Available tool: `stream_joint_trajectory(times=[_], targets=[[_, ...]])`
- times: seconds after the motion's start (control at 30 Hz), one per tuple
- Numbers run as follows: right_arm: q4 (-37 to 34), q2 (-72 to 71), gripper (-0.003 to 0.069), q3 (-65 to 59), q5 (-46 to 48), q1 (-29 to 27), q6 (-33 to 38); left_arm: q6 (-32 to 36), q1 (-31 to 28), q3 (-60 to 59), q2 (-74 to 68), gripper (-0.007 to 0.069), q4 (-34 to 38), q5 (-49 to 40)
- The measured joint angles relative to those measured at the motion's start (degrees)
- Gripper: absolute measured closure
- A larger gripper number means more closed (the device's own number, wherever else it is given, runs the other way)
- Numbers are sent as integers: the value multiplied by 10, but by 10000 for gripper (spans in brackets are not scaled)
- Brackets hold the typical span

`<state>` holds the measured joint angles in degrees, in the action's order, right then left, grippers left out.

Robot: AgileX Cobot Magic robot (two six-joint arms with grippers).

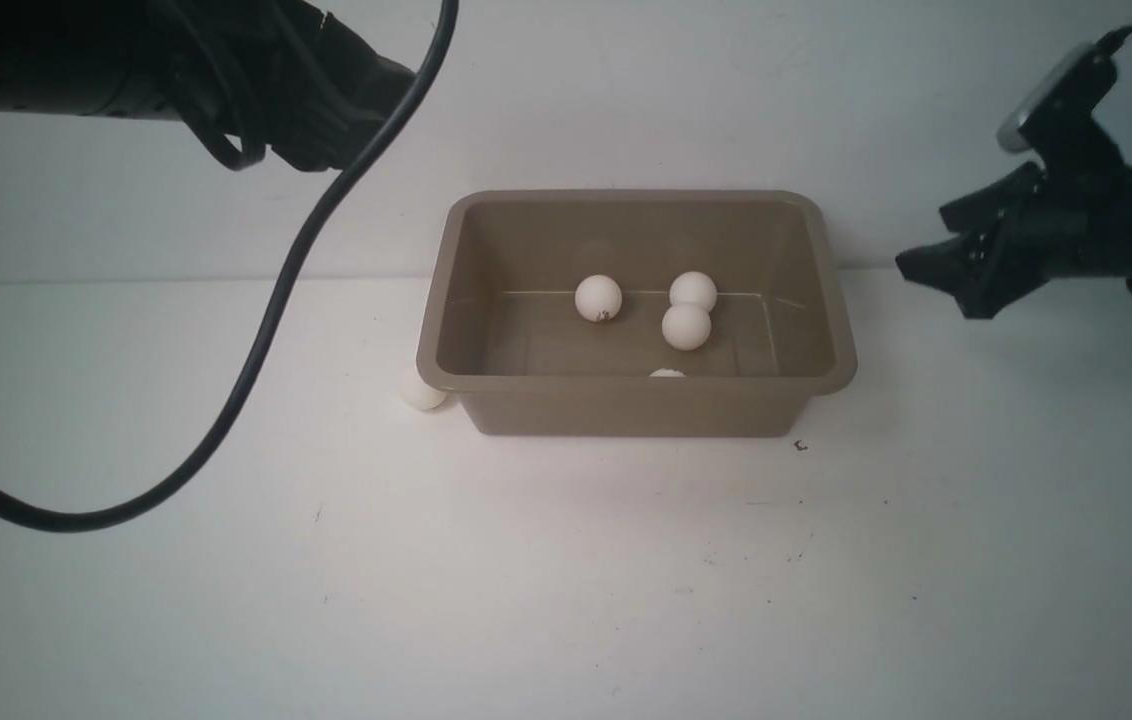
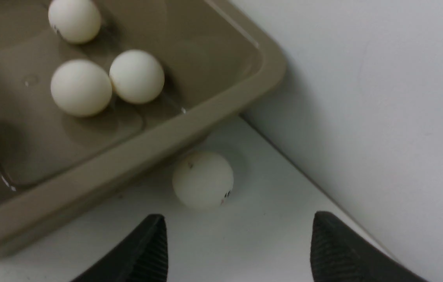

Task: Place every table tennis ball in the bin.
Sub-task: Use the right arm to clamp the table tennis ball closest to it

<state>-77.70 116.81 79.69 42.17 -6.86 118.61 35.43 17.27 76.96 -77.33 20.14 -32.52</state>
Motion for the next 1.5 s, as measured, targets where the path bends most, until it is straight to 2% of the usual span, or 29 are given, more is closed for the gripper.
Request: stream_joint_trajectory(times=[0.13,0.27,0.43,0.53,0.9,1.23,1.5], targets=[[-15,36,216,0,-15,9,62,0,0,0,0,155,0,0],[-78,64,216,0,-23,14,159,0,0,0,0,155,0,0],[-129,75,216,6,-19,14,218,0,0,0,0,155,0,0],[-140,81,216,21,-9,14,229,0,0,0,0,155,0,0],[-120,134,216,81,22,14,205,0,0,0,0,155,0,0],[-68,174,216,141,92,14,127,0,0,0,0,155,0,0],[-56,195,216,159,118,14,97,0,0,0,0,155,0,0]])
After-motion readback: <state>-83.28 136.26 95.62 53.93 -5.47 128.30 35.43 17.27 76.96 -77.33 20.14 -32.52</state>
